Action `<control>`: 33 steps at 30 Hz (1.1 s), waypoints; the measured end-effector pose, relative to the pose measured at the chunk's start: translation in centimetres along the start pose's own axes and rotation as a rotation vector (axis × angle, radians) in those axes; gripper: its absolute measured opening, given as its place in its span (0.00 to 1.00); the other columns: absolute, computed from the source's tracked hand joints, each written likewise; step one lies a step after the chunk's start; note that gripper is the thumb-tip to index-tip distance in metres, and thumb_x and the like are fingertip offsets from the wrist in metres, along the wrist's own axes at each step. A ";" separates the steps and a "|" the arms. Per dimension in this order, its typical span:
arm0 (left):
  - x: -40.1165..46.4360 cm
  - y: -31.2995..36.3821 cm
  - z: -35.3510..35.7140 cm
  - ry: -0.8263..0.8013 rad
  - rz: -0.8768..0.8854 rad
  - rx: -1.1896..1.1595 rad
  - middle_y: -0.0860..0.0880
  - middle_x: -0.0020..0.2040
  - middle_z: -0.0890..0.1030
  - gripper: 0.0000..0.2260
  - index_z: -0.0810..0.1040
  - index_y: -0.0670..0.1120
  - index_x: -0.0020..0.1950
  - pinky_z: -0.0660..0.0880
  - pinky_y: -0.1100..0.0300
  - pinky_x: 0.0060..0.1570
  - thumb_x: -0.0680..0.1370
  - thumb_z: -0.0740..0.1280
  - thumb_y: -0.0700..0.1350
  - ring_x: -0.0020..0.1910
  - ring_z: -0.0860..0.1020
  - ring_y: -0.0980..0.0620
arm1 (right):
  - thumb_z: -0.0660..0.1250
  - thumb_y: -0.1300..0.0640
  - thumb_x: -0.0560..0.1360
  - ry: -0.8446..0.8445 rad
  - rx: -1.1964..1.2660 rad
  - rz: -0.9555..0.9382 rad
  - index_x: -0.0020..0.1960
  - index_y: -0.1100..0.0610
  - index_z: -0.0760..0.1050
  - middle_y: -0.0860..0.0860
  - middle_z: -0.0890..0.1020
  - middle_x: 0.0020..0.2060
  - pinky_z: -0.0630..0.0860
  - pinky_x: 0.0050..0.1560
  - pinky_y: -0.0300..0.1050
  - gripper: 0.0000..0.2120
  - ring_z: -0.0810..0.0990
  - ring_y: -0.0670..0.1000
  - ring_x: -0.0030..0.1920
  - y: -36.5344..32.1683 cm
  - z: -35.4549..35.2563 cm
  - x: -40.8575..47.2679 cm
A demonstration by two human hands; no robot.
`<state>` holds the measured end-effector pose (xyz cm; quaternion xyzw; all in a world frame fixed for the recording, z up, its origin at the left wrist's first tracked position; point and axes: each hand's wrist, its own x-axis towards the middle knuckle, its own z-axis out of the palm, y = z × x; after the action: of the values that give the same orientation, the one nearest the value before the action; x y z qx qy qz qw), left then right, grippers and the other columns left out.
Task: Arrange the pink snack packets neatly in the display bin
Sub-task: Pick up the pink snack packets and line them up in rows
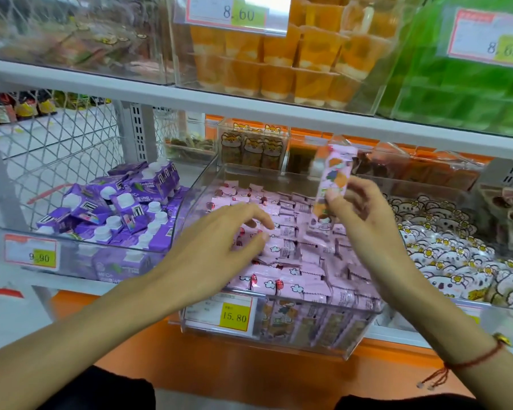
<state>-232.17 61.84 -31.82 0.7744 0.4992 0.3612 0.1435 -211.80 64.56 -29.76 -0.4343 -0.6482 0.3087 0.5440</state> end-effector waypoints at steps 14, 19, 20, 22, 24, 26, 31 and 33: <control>0.3 -1.2 0.9 -0.232 0.171 0.433 0.63 0.64 0.73 0.18 0.72 0.59 0.66 0.58 0.68 0.50 0.81 0.50 0.58 0.62 0.68 0.61 | 0.60 0.58 0.79 -0.205 -0.177 -0.042 0.64 0.41 0.55 0.49 0.76 0.47 0.76 0.43 0.33 0.21 0.81 0.40 0.43 1.3 1.8 0.0; 0.2 -1.2 0.7 -0.239 0.146 0.401 0.63 0.63 0.73 0.18 0.72 0.60 0.66 0.64 0.63 0.54 0.81 0.51 0.59 0.61 0.69 0.60 | 0.64 0.60 0.78 -0.318 -0.263 -0.063 0.54 0.40 0.60 0.52 0.76 0.44 0.74 0.36 0.31 0.18 0.81 0.42 0.39 0.4 0.0 0.1; 0.2 -1.3 0.7 -0.241 0.144 0.397 0.63 0.63 0.73 0.18 0.72 0.61 0.66 0.64 0.64 0.53 0.81 0.51 0.59 0.61 0.69 0.61 | 0.65 0.60 0.77 -0.337 -0.268 -0.058 0.54 0.41 0.60 0.52 0.77 0.43 0.73 0.35 0.31 0.18 0.81 0.44 0.39 0.2 -0.3 0.1; 0.2 -1.3 0.7 -0.240 0.143 0.388 0.63 0.63 0.73 0.18 0.72 0.60 0.66 0.61 0.65 0.50 0.80 0.51 0.59 0.60 0.69 0.61 | 0.65 0.60 0.77 -0.361 -0.361 -0.081 0.54 0.43 0.60 0.51 0.79 0.44 0.76 0.39 0.34 0.18 0.82 0.48 0.43 0.1 -0.8 0.0; 0.2 -1.4 0.7 -0.235 0.144 0.377 0.63 0.62 0.73 0.18 0.72 0.60 0.66 0.62 0.65 0.50 0.80 0.51 0.59 0.60 0.69 0.61 | 0.65 0.59 0.77 -0.378 -0.599 -0.155 0.56 0.47 0.64 0.48 0.78 0.51 0.76 0.48 0.43 0.14 0.79 0.48 0.49 0.4 -0.7 -0.1; 0.2 -1.5 0.7 -0.237 0.142 0.378 0.63 0.63 0.73 0.18 0.72 0.60 0.66 0.63 0.64 0.52 0.80 0.51 0.59 0.60 0.69 0.61 | 0.64 0.58 0.77 -0.398 -0.788 -0.204 0.57 0.50 0.72 0.47 0.74 0.53 0.72 0.47 0.41 0.10 0.74 0.44 0.45 0.9 -0.3 -0.1; 0.3 -1.3 0.6 -0.241 0.138 0.376 0.63 0.62 0.74 0.17 0.72 0.61 0.66 0.62 0.64 0.50 0.80 0.52 0.59 0.60 0.69 0.60 | 0.59 0.62 0.77 -0.486 -0.916 -0.200 0.56 0.50 0.79 0.45 0.74 0.50 0.62 0.35 0.31 0.14 0.66 0.35 0.37 1.6 0.1 -0.2; 0.3 -1.2 0.6 -0.238 0.129 0.372 0.62 0.61 0.74 0.17 0.73 0.60 0.65 0.63 0.63 0.51 0.80 0.52 0.59 0.60 0.70 0.60 | 0.58 0.64 0.76 -0.555 -0.919 -0.149 0.57 0.50 0.79 0.45 0.75 0.50 0.63 0.36 0.30 0.17 0.66 0.34 0.37 1.5 0.2 0.0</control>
<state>-232.52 62.76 -32.83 0.8550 0.4862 0.1776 0.0326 -211.63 65.21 -31.16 -0.4825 -0.8648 0.0573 0.1269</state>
